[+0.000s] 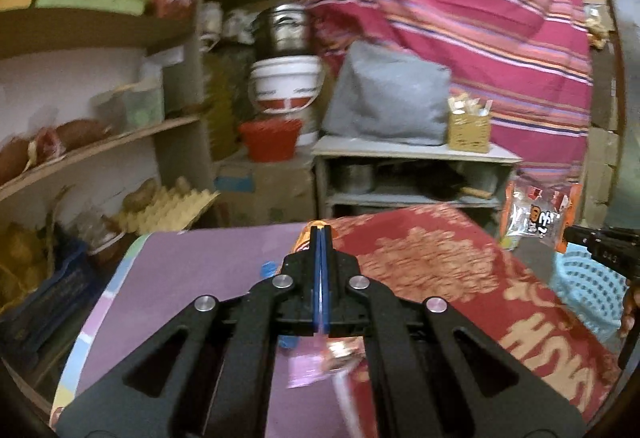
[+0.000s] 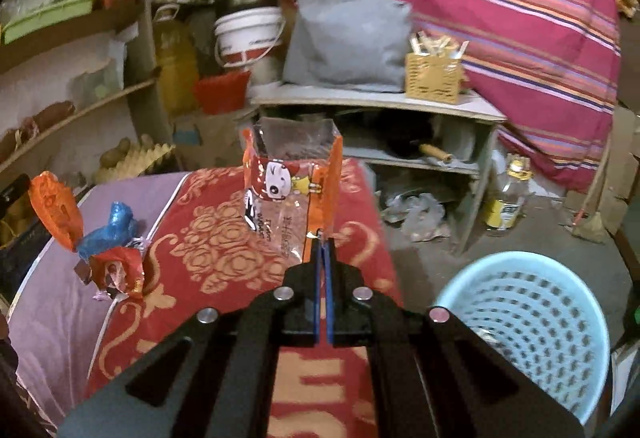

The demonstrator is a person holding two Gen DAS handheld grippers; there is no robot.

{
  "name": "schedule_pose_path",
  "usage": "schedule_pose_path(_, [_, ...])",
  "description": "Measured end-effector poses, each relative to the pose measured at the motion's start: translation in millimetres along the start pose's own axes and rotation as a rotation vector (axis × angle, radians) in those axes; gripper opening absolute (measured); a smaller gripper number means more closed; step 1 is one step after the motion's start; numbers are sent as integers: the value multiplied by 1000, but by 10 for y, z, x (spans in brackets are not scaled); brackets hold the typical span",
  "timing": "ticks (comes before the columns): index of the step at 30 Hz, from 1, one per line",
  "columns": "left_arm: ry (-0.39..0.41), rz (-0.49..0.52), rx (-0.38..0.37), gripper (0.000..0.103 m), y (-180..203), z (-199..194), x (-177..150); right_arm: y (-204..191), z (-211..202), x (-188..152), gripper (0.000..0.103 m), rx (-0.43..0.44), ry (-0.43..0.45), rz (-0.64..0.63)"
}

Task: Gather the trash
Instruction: 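Hold the clear bag over the basket with the right tool while the left tool grasps the orange mesh bag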

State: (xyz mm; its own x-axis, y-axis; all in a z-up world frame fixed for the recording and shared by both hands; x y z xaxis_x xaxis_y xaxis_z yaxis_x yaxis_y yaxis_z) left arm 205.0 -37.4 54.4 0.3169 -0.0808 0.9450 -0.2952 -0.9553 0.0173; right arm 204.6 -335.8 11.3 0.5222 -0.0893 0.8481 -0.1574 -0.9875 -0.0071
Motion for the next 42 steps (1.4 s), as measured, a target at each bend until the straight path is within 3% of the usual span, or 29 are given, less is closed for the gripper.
schedule_pose_path(11, [36, 98, -179, 0, 1242, 32, 177, 1003, -448, -78, 1, -89, 34, 89])
schedule_pose_path(15, [3, 99, -210, 0, 1412, 115, 136, 1237, -446, -136, 1, -99, 23, 126])
schedule_pose_path(19, [-78, 79, -187, 1, 1279, 246, -46, 1308, -352, -197, 1, -101, -4, 134])
schedule_pose_path(21, [-131, 47, -176, 24, 1156, 320, -179, 1278, -318, -217, 1, -95, -11, 127])
schedule_pose_path(22, [-148, 30, -167, 45, 1103, 353, -232, 1245, -308, -222, 1, -91, -13, 121])
schedule_pose_path(23, [-169, 8, -151, 57, 1006, 383, -316, 1222, -302, -225, 1, -87, -14, 116])
schedule_pose_path(27, [-264, -11, -153, 67, 846, 461, -645, 1141, -301, -245, 1, -76, -15, 99])
schedule_pose_path(29, [-295, -9, -142, 78, 798, 463, -781, 1120, -292, -249, 1, -72, -19, 97])
schedule_pose_path(34, [-369, 11, -129, 87, 599, 438, -1108, 1073, -263, -255, 1, -67, -28, 90])
schedule_pose_path(42, [-500, -81, -174, 83, 302, 535, -1473, 971, -258, -261, 1, -72, -30, 72])
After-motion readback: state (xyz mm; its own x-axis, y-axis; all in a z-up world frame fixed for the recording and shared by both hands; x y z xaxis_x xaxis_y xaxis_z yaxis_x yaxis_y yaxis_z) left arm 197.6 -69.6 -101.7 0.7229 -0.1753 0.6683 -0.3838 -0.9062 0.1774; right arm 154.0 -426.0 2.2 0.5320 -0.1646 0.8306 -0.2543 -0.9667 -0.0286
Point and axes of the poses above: each gripper's, at about its wrist camera, not at the fingertips, and z roughly the way its jaws point, y to its right, x to its top, the point moved 4 cm from there along z, roughly the way its jaws point, and after that the axes turned 9 degrees about -x, right-handed, at the moved point
